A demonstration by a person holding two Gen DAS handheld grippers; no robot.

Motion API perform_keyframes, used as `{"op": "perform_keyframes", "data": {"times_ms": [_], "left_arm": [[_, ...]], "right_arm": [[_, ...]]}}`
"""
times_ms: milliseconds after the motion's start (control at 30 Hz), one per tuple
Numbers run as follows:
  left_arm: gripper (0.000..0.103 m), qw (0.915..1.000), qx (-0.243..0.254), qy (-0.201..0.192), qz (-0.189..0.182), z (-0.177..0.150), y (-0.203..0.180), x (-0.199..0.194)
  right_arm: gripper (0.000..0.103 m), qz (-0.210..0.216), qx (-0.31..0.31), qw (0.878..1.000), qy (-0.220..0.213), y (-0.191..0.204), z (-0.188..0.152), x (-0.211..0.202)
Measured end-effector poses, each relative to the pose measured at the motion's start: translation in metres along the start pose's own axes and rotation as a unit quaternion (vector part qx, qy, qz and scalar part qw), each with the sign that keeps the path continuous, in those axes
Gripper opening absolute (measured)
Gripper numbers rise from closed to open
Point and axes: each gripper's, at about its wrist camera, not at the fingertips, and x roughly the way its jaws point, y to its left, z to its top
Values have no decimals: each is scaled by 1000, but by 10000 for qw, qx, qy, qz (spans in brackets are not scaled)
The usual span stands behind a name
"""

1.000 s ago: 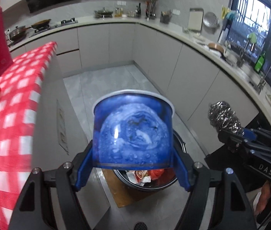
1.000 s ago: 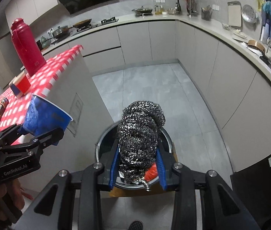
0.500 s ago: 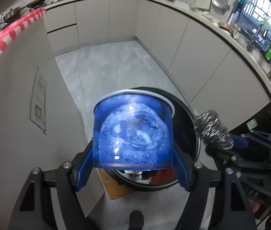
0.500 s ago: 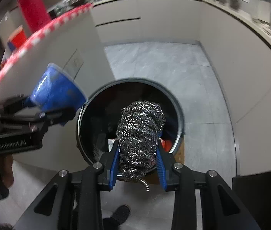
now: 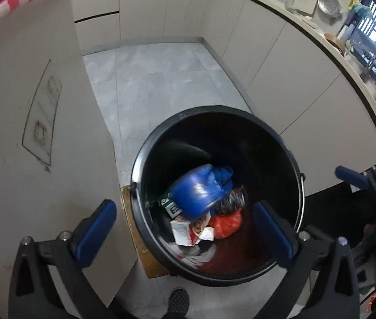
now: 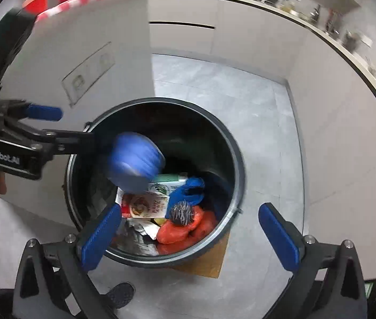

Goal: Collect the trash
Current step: 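Open both grippers to drop the bowl and steel wool into the bucket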

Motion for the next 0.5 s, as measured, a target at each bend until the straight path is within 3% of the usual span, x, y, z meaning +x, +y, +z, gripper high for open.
{"op": "perform_keyframes", "data": {"times_ms": [167,500], "left_arm": [[103,9996,185,-139,182,0,-5,-11],[103,9984,269,-414,260,4,-2,-39]], "right_arm": [[103,-430,271,9986,117,-19,-7,-2],[103,-704,618,9956,56,-22,0,-40]]}}
